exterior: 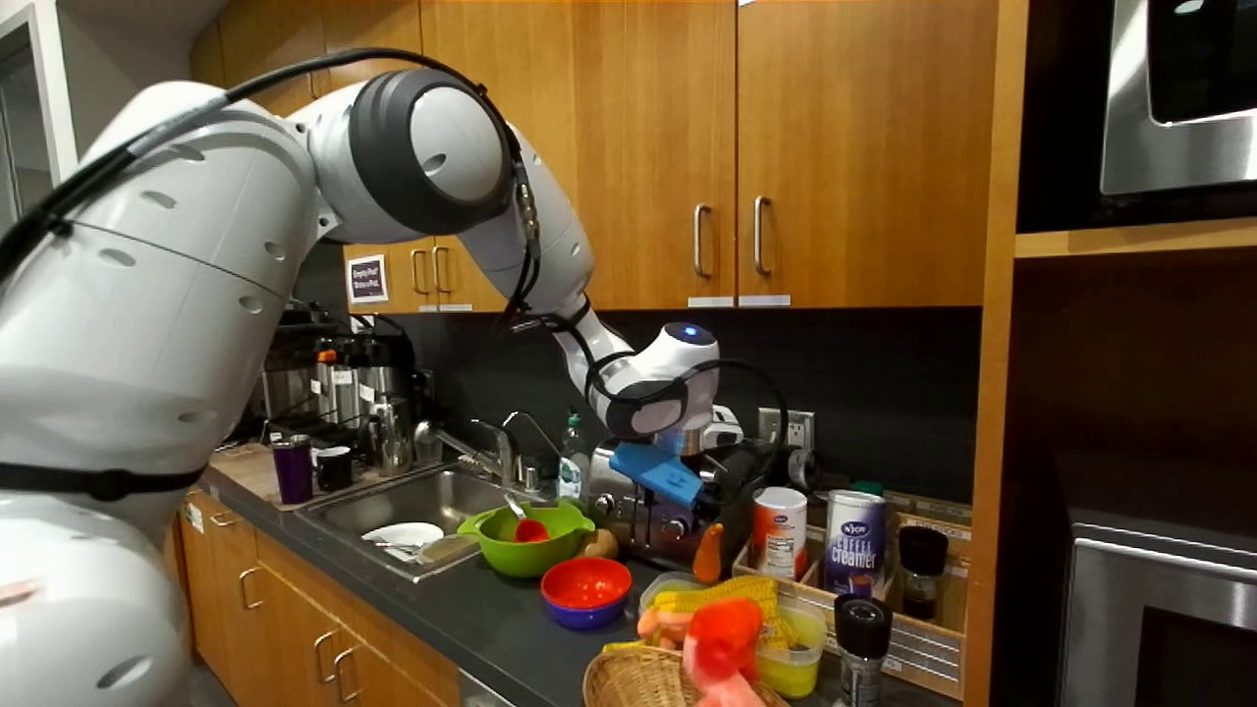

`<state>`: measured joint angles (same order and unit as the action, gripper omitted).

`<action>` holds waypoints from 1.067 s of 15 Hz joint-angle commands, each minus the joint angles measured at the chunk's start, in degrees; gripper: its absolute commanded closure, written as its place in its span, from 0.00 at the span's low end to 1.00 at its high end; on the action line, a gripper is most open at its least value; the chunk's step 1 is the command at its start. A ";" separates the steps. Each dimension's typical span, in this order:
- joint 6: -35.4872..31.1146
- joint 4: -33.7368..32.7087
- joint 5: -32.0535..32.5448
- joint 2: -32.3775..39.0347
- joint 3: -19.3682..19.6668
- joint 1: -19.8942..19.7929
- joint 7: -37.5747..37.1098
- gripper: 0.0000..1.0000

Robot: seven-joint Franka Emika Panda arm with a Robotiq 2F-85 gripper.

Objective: Turn the knob on the toaster

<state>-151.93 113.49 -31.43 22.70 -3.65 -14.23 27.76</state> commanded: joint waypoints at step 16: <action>-6.48 -0.51 -6.59 3.99 -8.44 -7.63 10.38 0.00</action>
<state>-157.23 113.39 -36.13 26.29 -10.75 -21.16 35.72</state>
